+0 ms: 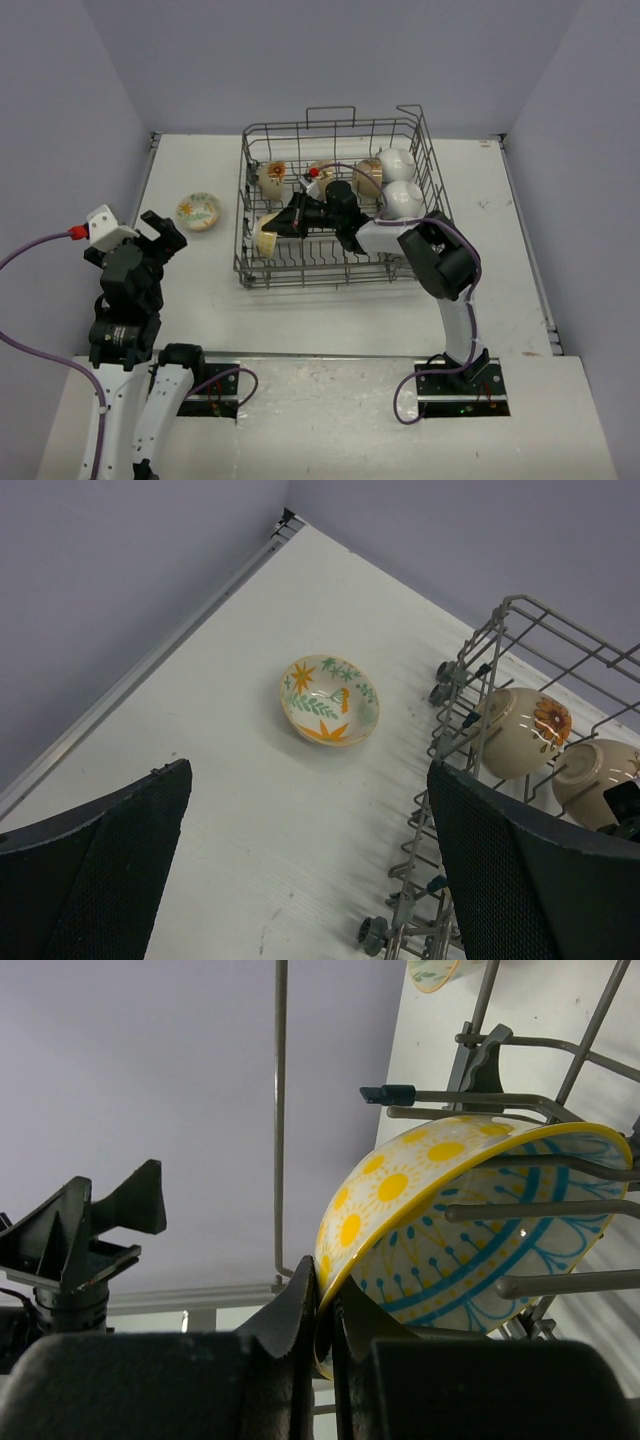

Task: Unload the bowls from the dish rack

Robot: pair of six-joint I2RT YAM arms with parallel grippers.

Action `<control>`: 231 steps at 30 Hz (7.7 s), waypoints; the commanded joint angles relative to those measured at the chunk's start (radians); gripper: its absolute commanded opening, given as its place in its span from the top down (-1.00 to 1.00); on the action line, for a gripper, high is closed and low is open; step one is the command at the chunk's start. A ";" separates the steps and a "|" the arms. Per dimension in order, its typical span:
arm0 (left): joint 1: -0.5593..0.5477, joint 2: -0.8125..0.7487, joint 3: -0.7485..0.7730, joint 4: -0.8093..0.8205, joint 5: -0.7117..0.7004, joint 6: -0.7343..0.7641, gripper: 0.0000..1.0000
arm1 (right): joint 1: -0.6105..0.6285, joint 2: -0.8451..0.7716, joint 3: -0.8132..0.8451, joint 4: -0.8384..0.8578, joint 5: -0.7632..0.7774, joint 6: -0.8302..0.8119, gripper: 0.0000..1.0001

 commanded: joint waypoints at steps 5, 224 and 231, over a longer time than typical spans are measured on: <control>-0.007 0.003 -0.006 0.026 -0.019 0.020 -1.00 | 0.003 -0.021 0.004 0.242 -0.011 0.061 1.00; 0.337 1.236 0.419 0.107 0.525 -0.103 0.46 | 0.643 -1.531 -0.266 -0.954 1.069 -1.653 -0.98; 0.338 1.218 0.430 0.070 0.512 -0.097 0.27 | 0.643 -1.532 -0.267 -0.955 1.070 -1.654 -0.98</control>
